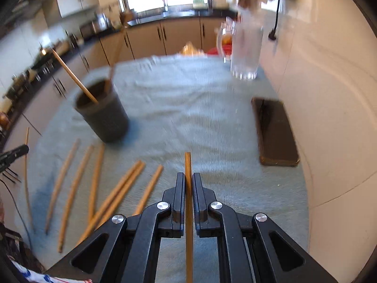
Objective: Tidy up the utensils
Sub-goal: 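Lift both held chopsticks upright and carry them toward the black cup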
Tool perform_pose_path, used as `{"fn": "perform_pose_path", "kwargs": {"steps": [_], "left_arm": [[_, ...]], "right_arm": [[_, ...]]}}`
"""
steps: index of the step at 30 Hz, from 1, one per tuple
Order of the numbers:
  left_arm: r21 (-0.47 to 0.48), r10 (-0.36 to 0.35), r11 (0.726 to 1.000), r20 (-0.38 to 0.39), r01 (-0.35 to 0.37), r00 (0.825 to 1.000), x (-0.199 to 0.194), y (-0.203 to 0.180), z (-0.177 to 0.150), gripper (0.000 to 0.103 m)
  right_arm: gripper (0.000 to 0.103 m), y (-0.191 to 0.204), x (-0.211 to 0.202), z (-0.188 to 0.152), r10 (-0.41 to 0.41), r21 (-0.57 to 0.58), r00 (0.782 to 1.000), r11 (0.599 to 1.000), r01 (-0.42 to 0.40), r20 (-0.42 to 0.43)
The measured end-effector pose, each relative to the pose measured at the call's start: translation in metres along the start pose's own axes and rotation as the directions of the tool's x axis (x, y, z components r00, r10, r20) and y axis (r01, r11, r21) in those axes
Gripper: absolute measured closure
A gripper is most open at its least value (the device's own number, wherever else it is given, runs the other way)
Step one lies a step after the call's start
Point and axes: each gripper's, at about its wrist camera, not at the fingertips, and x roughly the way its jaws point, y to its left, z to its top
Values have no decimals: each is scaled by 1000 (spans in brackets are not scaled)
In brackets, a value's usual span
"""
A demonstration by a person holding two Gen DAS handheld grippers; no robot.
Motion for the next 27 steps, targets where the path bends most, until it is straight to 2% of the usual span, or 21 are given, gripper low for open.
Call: {"fn": "perform_pose_path", "kwargs": {"steps": [4, 11, 17, 22, 27], "left_arm": [[-13, -39, 999, 87, 40, 995, -43, -6, -10, 97], [39, -53, 998, 180, 47, 982, -99, -24, -37, 97], [74, -43, 997, 221, 27, 974, -121, -35, -51, 97], [67, -84, 995, 238, 70, 968, -135, -38, -53, 97], [83, -74, 995, 277, 53, 958, -137, -46, -52, 97]], "right_arm": [[97, 8, -32, -7, 4, -5, 996, 1000, -4, 94], [97, 17, -83, -25, 27, -17, 976, 1000, -24, 218], [96, 19, -106, -35, 54, -22, 965, 999, -50, 258], [96, 23, -121, -38, 88, -22, 951, 996, -85, 295], [97, 28, -127, -36, 93, -33, 940, 996, -87, 329]]}}
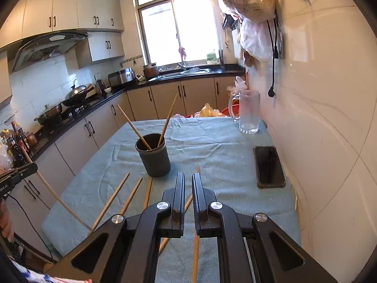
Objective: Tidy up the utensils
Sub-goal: 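Lift both held chopsticks upright and carry them toward the black cup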
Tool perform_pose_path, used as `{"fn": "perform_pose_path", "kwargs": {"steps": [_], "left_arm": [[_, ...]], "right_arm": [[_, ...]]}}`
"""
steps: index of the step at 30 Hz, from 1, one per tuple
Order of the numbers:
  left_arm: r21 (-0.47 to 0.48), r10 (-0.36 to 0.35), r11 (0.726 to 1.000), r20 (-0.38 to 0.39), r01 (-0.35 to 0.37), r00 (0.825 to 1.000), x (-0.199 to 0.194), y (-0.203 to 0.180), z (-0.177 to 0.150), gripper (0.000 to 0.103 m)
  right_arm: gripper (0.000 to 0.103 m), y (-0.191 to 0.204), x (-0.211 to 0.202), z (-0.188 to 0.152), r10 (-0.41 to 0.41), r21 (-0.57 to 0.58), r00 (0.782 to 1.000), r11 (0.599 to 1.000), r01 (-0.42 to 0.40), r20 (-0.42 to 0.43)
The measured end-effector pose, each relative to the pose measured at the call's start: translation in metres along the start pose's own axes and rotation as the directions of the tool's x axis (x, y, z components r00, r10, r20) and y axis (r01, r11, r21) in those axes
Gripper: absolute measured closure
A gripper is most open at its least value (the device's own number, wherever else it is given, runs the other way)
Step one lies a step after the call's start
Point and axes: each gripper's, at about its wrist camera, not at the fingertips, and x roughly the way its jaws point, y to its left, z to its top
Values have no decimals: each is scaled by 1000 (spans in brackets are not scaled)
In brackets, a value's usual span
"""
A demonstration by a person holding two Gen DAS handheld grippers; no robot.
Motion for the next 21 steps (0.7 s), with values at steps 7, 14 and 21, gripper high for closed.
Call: {"fn": "perform_pose_path", "kwargs": {"steps": [7, 14, 21], "left_arm": [[9, -16, 1000, -20, 16, 1000, 12, -4, 1, 97], [-39, -50, 998, -71, 47, 996, 27, 5, 2, 97], [-32, -48, 998, -75, 46, 996, 29, 4, 3, 97]], "right_arm": [[92, 1, 35, -9, 29, -33, 992, 999, -34, -120], [78, -15, 135, -44, -1, -5, 917, 1000, -1, -399], [78, -23, 203, -61, -90, -50, 836, 996, 75, -540]]}}
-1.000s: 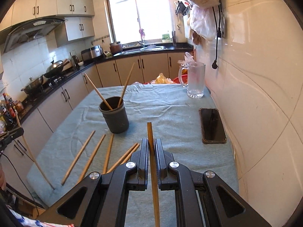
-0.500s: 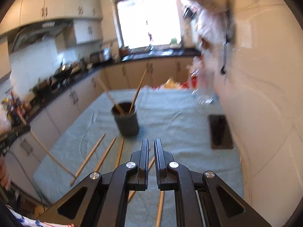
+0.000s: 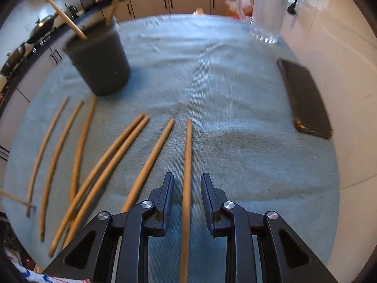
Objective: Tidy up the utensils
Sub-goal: 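Lift both held chopsticks upright and carry them toward the black cup, then lower the chopsticks into the black cup and open both grippers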
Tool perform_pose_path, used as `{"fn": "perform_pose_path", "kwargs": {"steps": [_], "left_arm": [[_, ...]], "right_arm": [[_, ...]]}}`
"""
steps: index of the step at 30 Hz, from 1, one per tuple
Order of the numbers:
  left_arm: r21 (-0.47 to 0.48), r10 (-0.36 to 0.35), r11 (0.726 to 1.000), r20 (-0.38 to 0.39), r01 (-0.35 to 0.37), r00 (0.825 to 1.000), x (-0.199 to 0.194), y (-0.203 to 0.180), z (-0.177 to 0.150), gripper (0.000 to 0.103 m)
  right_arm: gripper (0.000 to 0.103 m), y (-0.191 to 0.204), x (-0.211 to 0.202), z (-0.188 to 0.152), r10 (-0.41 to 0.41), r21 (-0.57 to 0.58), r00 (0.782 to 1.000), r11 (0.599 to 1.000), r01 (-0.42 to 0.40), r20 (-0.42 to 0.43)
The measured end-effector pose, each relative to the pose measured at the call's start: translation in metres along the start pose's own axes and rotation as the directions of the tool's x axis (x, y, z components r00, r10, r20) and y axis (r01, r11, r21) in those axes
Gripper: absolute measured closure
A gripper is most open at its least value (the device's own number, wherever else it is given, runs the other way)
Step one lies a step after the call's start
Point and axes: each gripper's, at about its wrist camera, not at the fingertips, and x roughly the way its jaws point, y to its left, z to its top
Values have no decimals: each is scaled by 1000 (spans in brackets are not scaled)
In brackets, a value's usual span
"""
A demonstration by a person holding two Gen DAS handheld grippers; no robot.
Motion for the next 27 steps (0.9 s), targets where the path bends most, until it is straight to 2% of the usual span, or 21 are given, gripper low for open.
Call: {"fn": "perform_pose_path", "kwargs": {"steps": [2, 3, 5, 7, 10, 13, 18, 22, 27], "left_arm": [[0, 0, 1000, -1, 0, 1000, 0, 0, 0, 97], [0, -2, 1000, -2, 2, 1000, 0, 0, 0, 97], [2, -3, 1000, -1, 3, 1000, -1, 0, 1, 97], [2, -5, 1000, 0, 5, 1000, -1, 0, 1, 97], [6, -7, 1000, 4, 7, 1000, -4, 0, 3, 97], [10, -16, 1000, 12, 16, 1000, -8, -2, 4, 97], [24, -40, 999, 38, 39, 998, -18, -11, 5, 97], [44, -52, 998, 52, 50, 997, -23, -20, 6, 97], [52, -61, 997, 51, 58, 997, -25, -27, 8, 97]], "right_arm": [[81, -1, 3, 6, -19, -5, 1000, 1000, 19, 10], [96, -2, 3, 8, -10, -2, 1000, 1000, 10, 9], [96, -1, 3, 9, -9, -22, 1000, 1000, 9, 0], [97, 1, -2, 7, -25, -42, 999, 999, 26, 25], [97, 0, -28, -1, 3, -25, 995, 1000, -1, 103], [97, -1, -66, -11, 29, -21, 977, 999, -25, 209], [97, 1, -128, -28, 73, -35, 928, 997, -64, 365], [97, 6, -160, -38, 85, -44, 891, 996, -73, 446], [96, 14, -174, -40, 91, -56, 865, 996, -73, 493]]}}
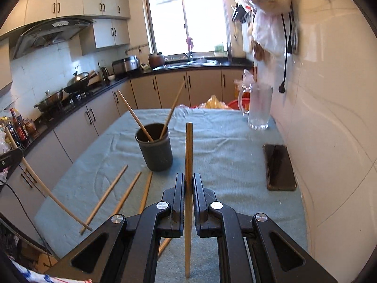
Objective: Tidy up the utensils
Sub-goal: 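Lower the chopsticks into the black cup and open both grippers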
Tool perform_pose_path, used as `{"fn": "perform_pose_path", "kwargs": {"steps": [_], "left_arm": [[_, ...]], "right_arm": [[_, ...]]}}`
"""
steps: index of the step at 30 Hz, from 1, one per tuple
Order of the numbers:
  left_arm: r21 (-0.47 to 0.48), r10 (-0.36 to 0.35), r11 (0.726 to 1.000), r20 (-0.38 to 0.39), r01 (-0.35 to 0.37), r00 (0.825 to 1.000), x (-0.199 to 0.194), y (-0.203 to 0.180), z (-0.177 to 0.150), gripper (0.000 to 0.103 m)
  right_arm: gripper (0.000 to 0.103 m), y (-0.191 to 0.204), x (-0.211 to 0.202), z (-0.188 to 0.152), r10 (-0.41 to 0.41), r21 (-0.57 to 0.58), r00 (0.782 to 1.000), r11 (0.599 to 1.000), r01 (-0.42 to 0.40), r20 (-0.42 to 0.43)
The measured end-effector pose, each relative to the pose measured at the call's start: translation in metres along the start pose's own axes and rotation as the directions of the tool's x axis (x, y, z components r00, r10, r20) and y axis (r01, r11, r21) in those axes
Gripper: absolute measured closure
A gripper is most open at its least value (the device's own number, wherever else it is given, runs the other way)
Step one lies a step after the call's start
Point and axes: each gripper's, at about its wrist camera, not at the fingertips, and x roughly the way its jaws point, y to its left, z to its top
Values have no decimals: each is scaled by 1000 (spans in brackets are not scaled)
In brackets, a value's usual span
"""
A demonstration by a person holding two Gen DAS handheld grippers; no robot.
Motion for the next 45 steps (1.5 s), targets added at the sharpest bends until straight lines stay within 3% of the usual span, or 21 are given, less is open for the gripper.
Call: {"fn": "perform_pose_path", "kwargs": {"steps": [12, 22, 27, 35, 45], "left_arm": [[-30, -9, 1000, 10, 10, 1000, 3, 5, 21, 97], [-39, 25, 999, 79, -22, 997, 29, 10, 98, 97], [-41, 42, 998, 116, -37, 992, 64, 2, 141, 97], [-46, 66, 997, 95, -61, 993, 137, -2, 169, 97], [-110, 50, 992, -46, -55, 998, 211, 23, 153, 97]], "right_arm": [[96, 5, -4, 21, 2, -9, 999, 1000, -2, 50], [96, 16, -11, 97, 49, 12, 982, 999, -52, 180], [96, 32, 17, 141, 76, 45, 970, 995, -89, 233], [96, 40, 77, 170, 59, 106, 956, 990, -93, 288], [96, 29, 146, 151, 82, 153, 983, 982, -107, 163]]}}
